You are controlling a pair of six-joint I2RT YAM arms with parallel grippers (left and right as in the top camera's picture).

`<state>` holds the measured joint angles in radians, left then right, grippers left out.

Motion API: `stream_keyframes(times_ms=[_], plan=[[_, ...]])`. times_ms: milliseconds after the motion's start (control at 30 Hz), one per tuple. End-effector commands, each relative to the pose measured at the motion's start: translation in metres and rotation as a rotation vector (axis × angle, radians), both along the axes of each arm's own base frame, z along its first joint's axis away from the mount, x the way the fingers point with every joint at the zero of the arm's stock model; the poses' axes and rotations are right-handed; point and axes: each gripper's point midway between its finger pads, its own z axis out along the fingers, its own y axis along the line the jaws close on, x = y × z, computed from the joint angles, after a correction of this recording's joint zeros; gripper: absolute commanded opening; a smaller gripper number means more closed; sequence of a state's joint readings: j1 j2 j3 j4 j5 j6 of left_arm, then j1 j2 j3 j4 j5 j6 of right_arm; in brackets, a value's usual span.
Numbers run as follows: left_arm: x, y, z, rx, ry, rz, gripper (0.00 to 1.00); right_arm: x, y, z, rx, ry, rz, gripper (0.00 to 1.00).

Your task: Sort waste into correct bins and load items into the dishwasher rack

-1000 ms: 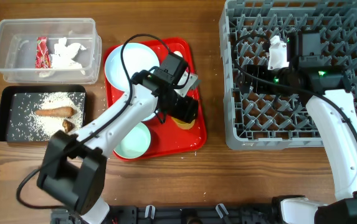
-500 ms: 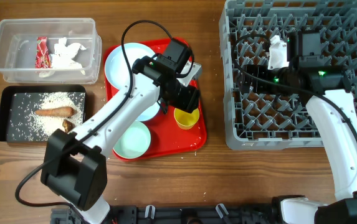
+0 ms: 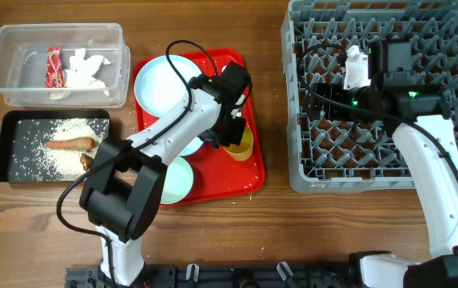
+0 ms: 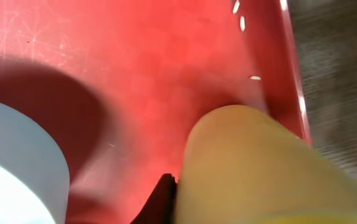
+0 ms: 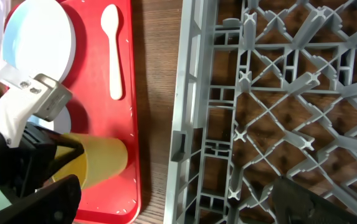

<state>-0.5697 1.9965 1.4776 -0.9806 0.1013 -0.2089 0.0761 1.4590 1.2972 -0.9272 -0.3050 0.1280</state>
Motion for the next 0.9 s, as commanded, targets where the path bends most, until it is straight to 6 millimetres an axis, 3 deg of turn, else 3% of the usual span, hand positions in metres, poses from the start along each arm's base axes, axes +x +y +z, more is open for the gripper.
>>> stream_keyframes(times_ms=[0,100,233,300,400,500,600,667,767,833,867], plan=[[0.012,0.009,0.01,-0.01,-0.024,0.08,0.04,0.004,0.0,0.003,-0.01,-0.007,-0.006,1.0],[0.028,0.021,0.048,-0.217,-0.004,0.186,0.04,0.002,0.012,0.007,0.054,-0.008,0.031,1.0],[0.042,0.019,0.141,-0.863,0.042,0.12,0.04,0.009,0.067,0.044,0.353,-0.137,0.281,1.0],[0.047,0.031,0.16,-0.992,0.052,0.145,0.04,0.006,0.096,0.072,0.542,-0.243,0.483,1.0],[0.043,0.034,0.197,-1.217,0.063,0.081,0.04,-0.004,0.115,0.091,0.746,-0.316,0.686,1.0],[0.041,0.033,0.215,-1.321,0.067,0.038,0.04,-0.009,0.121,0.096,0.884,-0.355,0.806,1.0],[0.036,0.028,0.226,-1.381,0.092,0.012,0.04,-0.013,0.137,0.095,0.882,-0.376,0.869,1.0],[0.03,0.018,0.226,-1.379,0.113,-0.014,0.04,-0.02,0.157,0.099,0.873,-0.419,0.951,1.0],[0.024,0.007,0.226,-1.379,0.132,-0.041,0.04,-0.005,0.178,0.089,0.784,-0.366,0.857,1.0],[0.022,0.005,0.226,-1.378,0.135,-0.045,0.04,-0.008,0.191,0.097,0.791,-0.393,0.889,0.99],[0.023,0.006,0.226,-1.378,0.135,-0.045,0.04,-0.01,0.198,0.102,0.796,-0.415,0.911,0.93]])
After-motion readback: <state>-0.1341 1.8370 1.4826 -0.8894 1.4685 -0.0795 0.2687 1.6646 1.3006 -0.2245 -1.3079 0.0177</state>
